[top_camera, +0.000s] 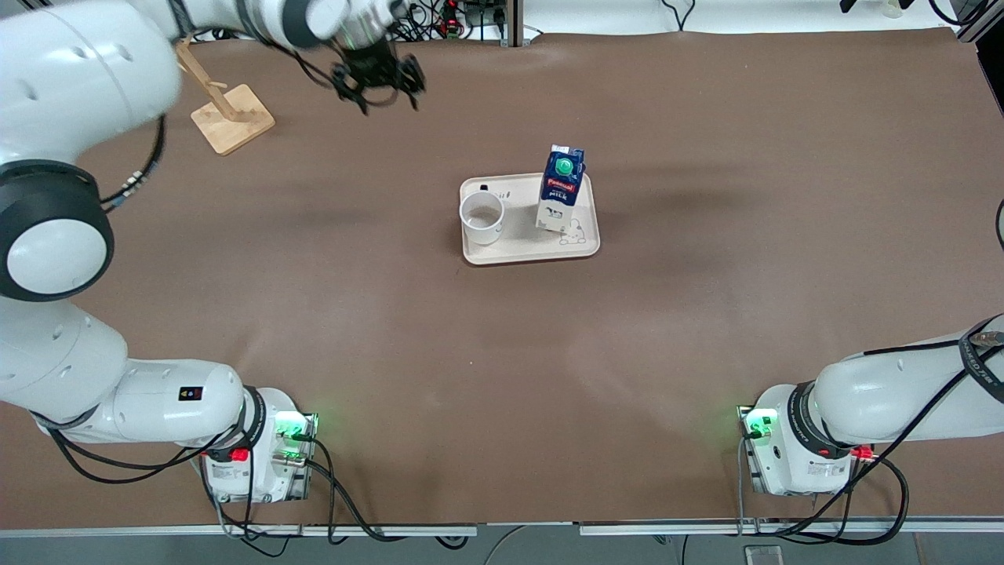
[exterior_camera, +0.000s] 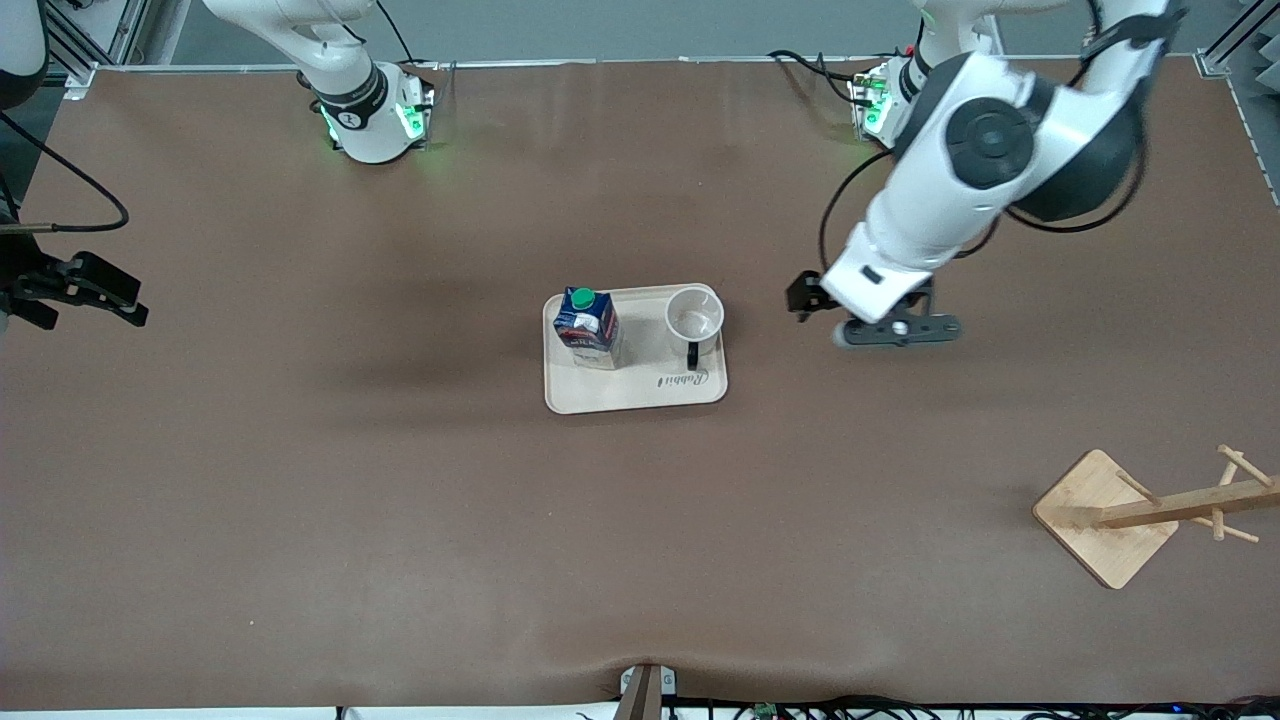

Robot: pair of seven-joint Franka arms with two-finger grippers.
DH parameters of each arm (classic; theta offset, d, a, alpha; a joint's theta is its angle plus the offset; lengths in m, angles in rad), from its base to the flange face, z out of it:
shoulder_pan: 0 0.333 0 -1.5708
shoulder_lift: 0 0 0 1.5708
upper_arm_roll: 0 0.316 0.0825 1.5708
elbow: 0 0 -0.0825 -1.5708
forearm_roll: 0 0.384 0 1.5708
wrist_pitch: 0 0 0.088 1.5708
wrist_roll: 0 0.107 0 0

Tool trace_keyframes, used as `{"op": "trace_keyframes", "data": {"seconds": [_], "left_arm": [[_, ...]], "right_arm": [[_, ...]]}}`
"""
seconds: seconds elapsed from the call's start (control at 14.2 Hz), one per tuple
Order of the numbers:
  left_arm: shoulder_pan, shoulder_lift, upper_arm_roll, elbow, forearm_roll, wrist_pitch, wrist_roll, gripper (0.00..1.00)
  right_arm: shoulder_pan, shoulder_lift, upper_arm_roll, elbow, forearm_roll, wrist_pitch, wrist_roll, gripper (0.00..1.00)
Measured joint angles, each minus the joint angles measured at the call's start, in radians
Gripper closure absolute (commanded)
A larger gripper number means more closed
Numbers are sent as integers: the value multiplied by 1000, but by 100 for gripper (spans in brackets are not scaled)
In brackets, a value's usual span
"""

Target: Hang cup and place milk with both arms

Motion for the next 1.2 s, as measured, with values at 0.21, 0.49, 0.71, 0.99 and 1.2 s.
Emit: {"op": "trace_keyframes", "data": {"seconds": [0.21,0.49,0.71,0.99,1.2], "left_arm": [[-89,80,-6,-63,67,125,-92,0],[-206,226,-7,-61,226,185,-302,9],[-222,295,-6,-59,240,207,-315,48],[-225,344,-5,-53,241,223,-315,100],[-223,348,-4,-33,241,225,-314,100]], "right_arm": [[0,0,0,1,0,0,0,0],[0,0,-1,1,0,-1,0,0],[0,2,-1,1,0,-3,0,0],[-3,33,-2,-1,1,-5,0,0],[-3,76,-1,-1,17,-5,0,0]]}}
